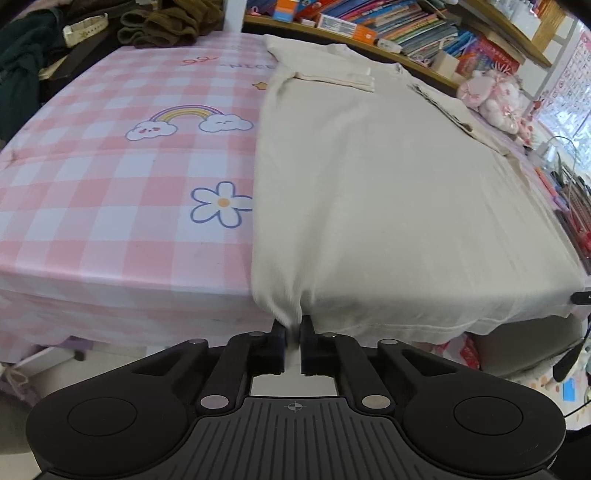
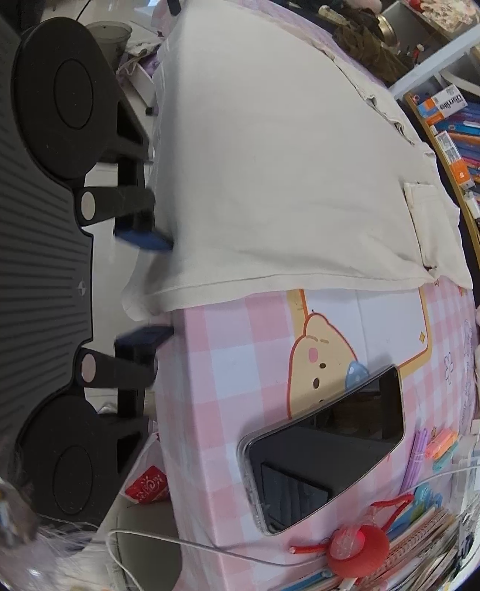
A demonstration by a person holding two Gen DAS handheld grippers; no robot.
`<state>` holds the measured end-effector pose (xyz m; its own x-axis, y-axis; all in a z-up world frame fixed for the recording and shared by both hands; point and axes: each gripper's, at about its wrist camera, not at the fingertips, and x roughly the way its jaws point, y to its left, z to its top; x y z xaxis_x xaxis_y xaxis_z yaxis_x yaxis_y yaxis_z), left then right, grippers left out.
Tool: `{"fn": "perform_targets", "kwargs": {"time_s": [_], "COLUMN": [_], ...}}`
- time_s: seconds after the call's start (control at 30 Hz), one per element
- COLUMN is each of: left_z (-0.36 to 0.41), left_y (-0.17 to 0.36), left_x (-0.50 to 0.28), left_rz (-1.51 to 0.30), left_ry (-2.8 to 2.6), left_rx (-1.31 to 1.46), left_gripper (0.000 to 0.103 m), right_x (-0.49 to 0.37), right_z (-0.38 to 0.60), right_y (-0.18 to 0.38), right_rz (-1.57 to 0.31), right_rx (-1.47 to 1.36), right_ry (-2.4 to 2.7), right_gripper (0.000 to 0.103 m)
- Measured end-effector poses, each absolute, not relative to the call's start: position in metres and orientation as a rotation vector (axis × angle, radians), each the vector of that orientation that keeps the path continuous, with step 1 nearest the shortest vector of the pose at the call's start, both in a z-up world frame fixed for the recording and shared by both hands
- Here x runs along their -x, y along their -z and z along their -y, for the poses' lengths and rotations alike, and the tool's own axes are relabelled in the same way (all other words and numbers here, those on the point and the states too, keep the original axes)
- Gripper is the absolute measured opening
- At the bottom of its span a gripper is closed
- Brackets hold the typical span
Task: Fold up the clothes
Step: 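Close the left tool on the hem while the right tool grasps the hem too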
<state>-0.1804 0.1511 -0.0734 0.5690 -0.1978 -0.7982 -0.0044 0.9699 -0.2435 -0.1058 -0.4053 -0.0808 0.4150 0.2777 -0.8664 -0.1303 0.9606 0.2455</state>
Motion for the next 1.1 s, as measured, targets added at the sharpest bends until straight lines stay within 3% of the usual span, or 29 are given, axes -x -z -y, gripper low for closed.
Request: {"fn": "perform_targets", "kwargs": {"time_s": [0.03,0.13,0.63,1.1], "left_z": [-0.152,-0.154,-0.156,-0.164], "left_y": [0.073,0.068,0.042,0.081], "left_x": [0.182,0.187,0.241,0.317], "left_rz": [-0.959,-0.956,-0.949,-1.131], "left_ry": [0.117,0.119,0.171,0.213], "left_rx": [0.233,0.232,0.231,0.405], "left_gripper": [0.004,0.003,0.003,0.003], "right_x": [0.106,0.111,0.154,0.226], "right_z": [0.404,0.398,0.393,0.417], "right_y": [0.080,0.076,0.046,0.067], "right_rz": [-1.115,-1.090,-1.062,-1.298], "right_rx": [-0.152,-0.113,-0.036,-0.208], "right_ry": [-0.259,-0.261,-0.323,-0.265], "right_gripper": [0.018,0.005,0.004,0.003]}}
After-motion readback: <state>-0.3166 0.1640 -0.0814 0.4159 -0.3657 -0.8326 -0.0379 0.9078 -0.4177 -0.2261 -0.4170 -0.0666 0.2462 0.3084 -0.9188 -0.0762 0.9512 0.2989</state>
